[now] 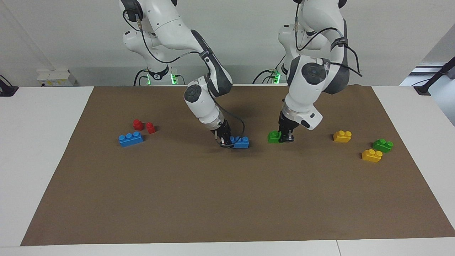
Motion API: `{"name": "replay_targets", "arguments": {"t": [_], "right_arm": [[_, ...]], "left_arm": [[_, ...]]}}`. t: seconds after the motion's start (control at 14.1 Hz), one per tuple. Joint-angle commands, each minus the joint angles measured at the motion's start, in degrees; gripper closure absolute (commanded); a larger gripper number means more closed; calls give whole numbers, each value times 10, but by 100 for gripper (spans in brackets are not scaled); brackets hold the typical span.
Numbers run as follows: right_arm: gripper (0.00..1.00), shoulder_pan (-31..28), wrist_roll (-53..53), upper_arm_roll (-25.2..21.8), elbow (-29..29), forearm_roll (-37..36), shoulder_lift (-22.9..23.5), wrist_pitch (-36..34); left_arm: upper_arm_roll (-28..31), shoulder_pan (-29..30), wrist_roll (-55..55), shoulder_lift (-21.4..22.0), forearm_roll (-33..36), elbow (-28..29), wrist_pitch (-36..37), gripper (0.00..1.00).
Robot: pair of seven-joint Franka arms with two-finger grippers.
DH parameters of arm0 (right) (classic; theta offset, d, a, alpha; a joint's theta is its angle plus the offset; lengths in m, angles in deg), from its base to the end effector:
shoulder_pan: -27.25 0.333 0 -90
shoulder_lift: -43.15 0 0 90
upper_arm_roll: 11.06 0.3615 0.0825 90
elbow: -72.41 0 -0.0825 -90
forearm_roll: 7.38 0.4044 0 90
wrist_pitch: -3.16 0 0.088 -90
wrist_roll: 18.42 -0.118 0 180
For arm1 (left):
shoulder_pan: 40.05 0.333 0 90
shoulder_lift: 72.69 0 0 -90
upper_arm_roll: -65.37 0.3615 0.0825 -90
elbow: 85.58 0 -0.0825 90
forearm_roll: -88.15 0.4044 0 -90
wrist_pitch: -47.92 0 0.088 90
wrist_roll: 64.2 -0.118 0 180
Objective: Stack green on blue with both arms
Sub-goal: 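Carry both bricks toward the table center, bringing the grippers together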
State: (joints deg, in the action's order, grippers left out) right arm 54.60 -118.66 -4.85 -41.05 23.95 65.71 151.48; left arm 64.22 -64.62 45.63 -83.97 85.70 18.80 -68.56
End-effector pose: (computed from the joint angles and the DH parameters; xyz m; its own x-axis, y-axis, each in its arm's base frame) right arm 0.5601 0.3583 0.3048 -0.0330 -0.9114 -0.4103 -0.9979 0.0532 -0.0379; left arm 0.5771 -0.2803 0.4540 0.0834 0.9955 -0.0447 0.9965 -0.0835 -0.0013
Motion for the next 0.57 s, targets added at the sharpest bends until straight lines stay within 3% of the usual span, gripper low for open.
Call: {"name": "replay_targets", "arguments": {"t": [0.0,0.49], "right_arm": [[100,2,21,-1,-12,17,-2,24],[100,2,22,-1,-13,27,-3,24]], "left_arm": [[10,-42,66,37,17,65,-55,100],[10,-118,181,24,65,84,-107,100]]}}
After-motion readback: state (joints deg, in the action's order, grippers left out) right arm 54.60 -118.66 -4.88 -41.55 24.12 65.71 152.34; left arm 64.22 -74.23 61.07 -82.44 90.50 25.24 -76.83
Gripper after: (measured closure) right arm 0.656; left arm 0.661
